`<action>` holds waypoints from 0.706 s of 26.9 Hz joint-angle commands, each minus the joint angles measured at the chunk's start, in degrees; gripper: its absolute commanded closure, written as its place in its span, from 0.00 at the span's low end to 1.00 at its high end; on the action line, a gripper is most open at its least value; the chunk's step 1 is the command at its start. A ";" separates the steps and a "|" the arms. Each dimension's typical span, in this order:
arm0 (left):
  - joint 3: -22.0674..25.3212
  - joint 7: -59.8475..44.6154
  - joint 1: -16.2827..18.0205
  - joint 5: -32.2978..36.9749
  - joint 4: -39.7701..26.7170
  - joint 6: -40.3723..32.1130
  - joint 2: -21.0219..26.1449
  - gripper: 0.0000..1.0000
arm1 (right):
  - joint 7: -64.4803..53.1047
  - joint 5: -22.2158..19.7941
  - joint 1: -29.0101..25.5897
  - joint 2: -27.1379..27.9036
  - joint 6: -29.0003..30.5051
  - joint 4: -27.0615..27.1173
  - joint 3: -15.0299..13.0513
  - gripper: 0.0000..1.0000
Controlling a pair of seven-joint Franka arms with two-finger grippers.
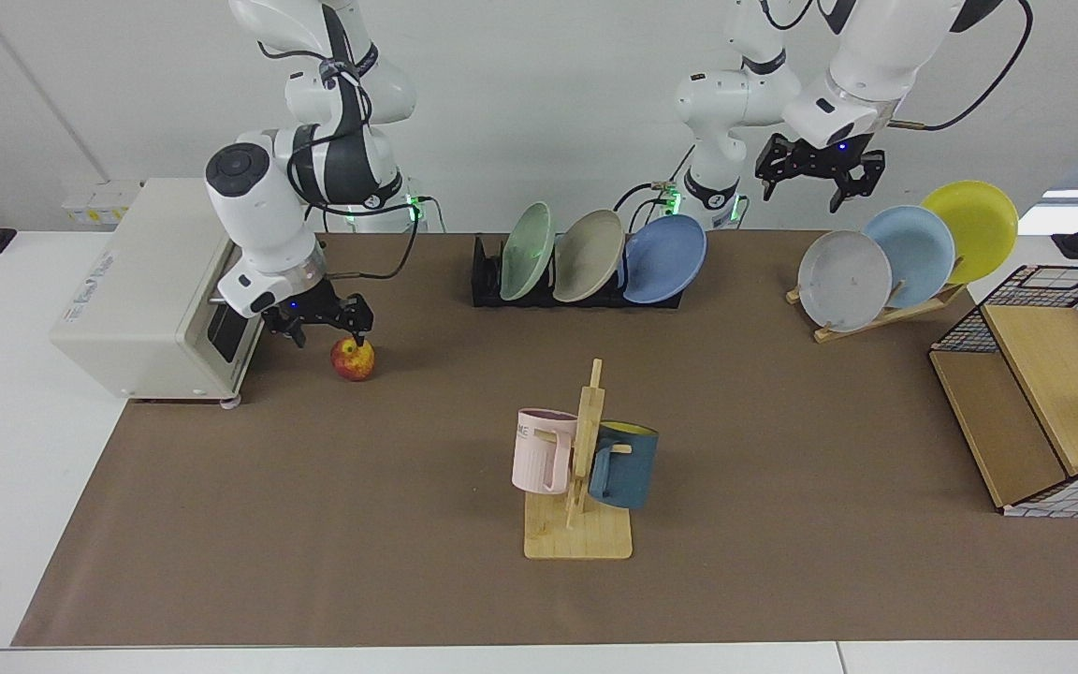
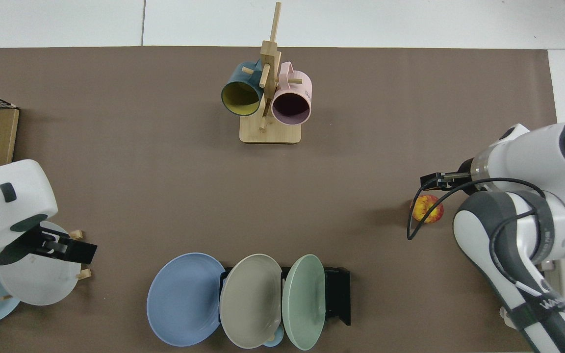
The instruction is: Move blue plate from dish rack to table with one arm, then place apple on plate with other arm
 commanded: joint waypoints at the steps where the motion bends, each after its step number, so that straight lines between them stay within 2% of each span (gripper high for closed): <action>1: 0.42 0.16 -2.44 -0.39 -8.90 2.10 -6.74 0.00 | -0.55 -0.48 0.39 1.71 4.26 -2.42 0.18 0.00; 6: 0.51 -1.51 -5.34 -1.01 -16.64 6.06 -11.93 0.00 | -1.34 -0.48 0.48 2.41 7.33 -4.35 0.10 0.00; 14: 0.42 -6.08 -8.33 -2.06 -20.34 7.56 -12.81 0.00 | -2.92 -2.15 0.04 3.47 12.78 -9.09 0.10 0.00; 19: 0.42 -7.58 -8.33 -2.85 -20.96 7.55 -12.90 0.00 | -3.18 -3.82 -0.31 4.17 13.32 -9.98 0.10 0.00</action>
